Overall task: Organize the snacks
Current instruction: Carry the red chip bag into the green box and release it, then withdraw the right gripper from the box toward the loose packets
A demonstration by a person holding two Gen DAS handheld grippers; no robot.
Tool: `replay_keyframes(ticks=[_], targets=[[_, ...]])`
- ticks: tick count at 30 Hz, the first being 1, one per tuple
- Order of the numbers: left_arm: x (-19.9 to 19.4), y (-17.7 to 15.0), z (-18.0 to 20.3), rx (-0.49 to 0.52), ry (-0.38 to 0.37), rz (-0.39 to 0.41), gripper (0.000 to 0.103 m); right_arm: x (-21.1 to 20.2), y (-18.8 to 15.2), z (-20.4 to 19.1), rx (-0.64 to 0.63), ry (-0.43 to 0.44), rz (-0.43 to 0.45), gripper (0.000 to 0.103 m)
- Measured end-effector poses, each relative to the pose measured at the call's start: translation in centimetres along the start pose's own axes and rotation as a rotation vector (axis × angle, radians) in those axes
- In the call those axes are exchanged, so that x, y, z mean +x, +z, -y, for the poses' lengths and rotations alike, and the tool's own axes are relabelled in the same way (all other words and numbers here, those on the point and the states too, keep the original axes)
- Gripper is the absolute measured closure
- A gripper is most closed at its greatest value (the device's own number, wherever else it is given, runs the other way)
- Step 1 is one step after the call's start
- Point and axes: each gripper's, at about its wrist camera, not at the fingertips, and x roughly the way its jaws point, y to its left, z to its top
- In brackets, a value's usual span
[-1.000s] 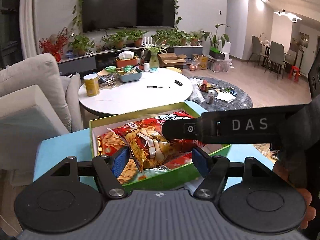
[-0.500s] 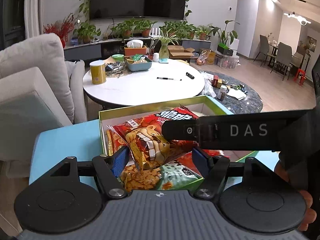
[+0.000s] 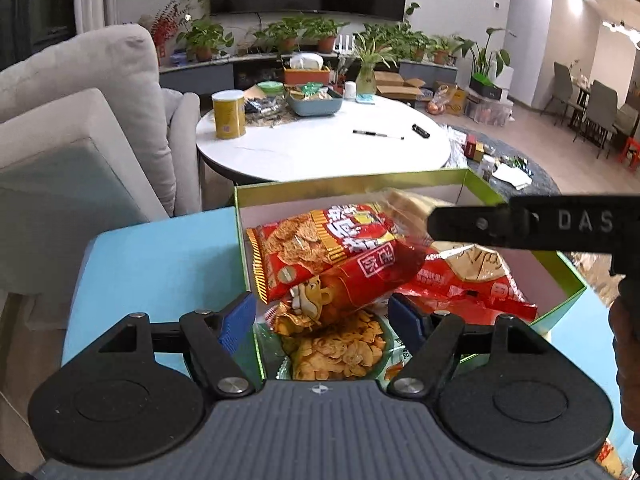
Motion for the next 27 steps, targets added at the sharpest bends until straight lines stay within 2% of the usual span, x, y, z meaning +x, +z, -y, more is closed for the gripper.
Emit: replay_keyframes(ticks=[3,14,20,27], targets=[[-1.1,0.0,0.1,0.002,0.009,0.026,0.028,-0.9,-0.2,0.1,0.005,-0.002,0.007,0.048],[-4.9,-0.6,1.4,0.014,0.011,0.062,0.024,-4.7,-0.8,-0.8,-0.011,0.020,0.040,0.046],[-7.4,-2.5,1.6,0.009,0.007,0.071,0.023,-7.6,-2.0,-1.1,-0.023,0.023,0.054,0.044],[-9.6,-5.4,1.6,-0.006,0.004,0.044,0.023,-9.8,-3.9,-1.2,-0.035,0.020,0.043,0.044]])
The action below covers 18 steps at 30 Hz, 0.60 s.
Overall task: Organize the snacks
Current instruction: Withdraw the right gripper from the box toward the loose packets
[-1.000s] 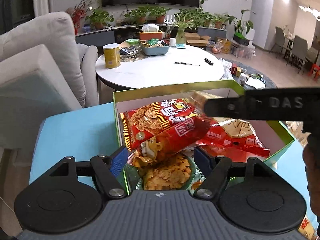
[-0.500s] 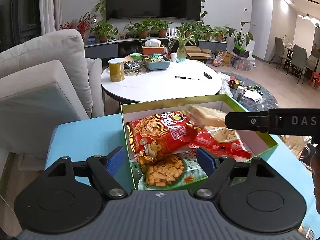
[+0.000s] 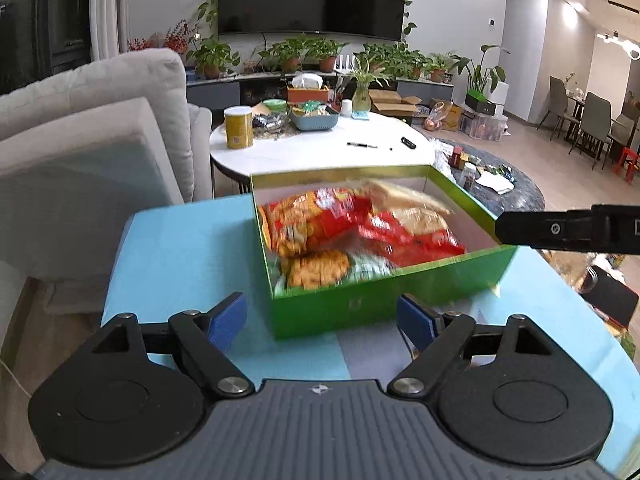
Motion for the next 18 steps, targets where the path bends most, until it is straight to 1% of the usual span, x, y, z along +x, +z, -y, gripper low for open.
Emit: replay_keyframes(ticks=[4,9,18], targets=[[-1.0,-2.1,0.5,0.014,-0.007,-0.017,0.022,-1.2,-1.4,-0.4,-0.014,0.003,-0.012,0.044],[-1.3,-4.4,1.4,0.031,-0.015,-0.049,0.022,-2.2,-3.1,-1.0,-0.029,-0.003,-0.025,0.044],[-1.0,-7.2,2.9,0.065,-0.052,-0.100,0.022,-3.0,-5.2,-1.1,-0.025,-0.024,-0.043,0.044]])
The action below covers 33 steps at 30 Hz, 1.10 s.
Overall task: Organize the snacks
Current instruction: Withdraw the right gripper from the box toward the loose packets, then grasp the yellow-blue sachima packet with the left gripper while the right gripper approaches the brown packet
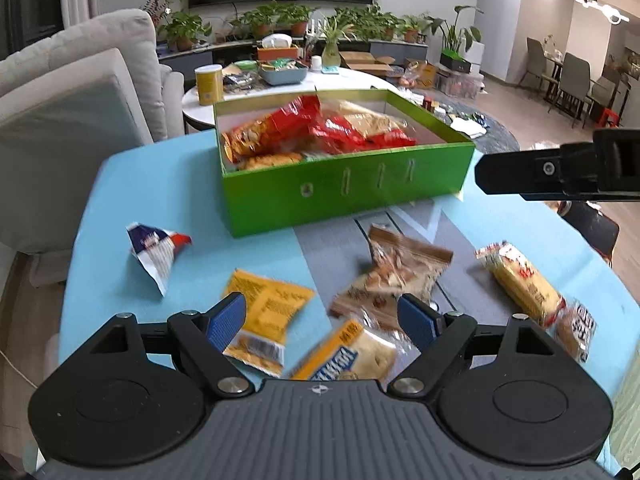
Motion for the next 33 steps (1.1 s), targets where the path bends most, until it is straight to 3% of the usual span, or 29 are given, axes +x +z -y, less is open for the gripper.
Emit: replay_keyframes(ticks=[20,22,23,28,33], targets=[[2.1,-2.4,1.1,0.076,-0.030,-0.069,0.023,2.0,-3.5,0.4,0.063,-0.060,-0.092,0.039],[2.2,-2.3,1.2,0.082,-0.031,-0.068,0.028,2.1,-3.7,0.3,0.065,-0.056,-0.099,0.038],[2.3,-2.4,1.1,0.081,-0.032,-0.073,0.036,2.2,-3.7,0.3,0.067,-0.055,-0.101,0.038],[2.3,-2.5,0.1,0.005,-0.037,-0.087,0.057,2.4,-3.8,0.3,0.073,-0.057,-0.109,0.038],[1.6,-2.9,-1.0,-0.050,-0.008,-0.087,0.058,3.0,-3.9,0.1,0.074,-0.064,-0.125,0.035]])
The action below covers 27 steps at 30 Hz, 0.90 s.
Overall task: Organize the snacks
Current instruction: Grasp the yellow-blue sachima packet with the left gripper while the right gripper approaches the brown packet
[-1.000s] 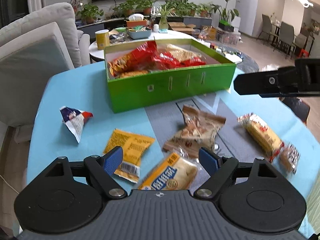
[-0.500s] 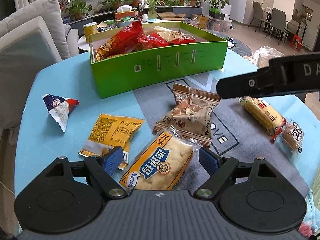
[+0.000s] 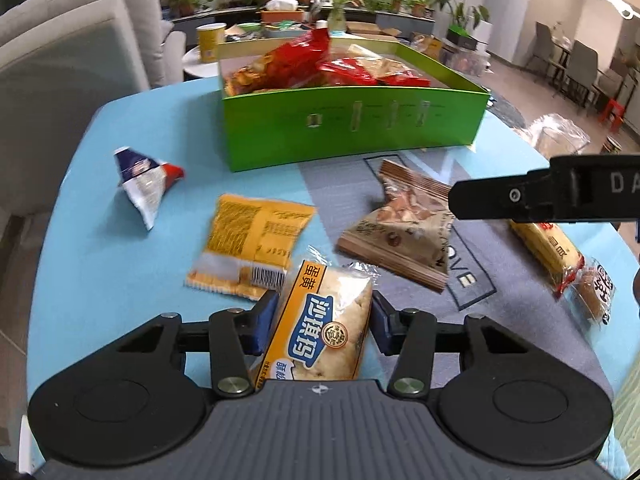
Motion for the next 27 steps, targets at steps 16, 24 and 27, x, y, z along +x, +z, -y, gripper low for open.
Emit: replay_keyframes(ticks=[16,24,27], targets=[[-1.1,-1.9,-1.2,0.012,0.045,0.009,0.030,5.3,1.6,-1.3,0.065,-0.071,-0.108,0.026],[-1.2,-2.0,-1.4,0.011,0.045,0.027,0.036,6.9,2.5,-4.4,-0.039,-0.031,-0.090,0.026],[-1.3,-2.0,-1.4,0.008,0.045,0.035,0.044,6.3,1.7,-4.6,-0.088,-0.060,-0.082,0.026]])
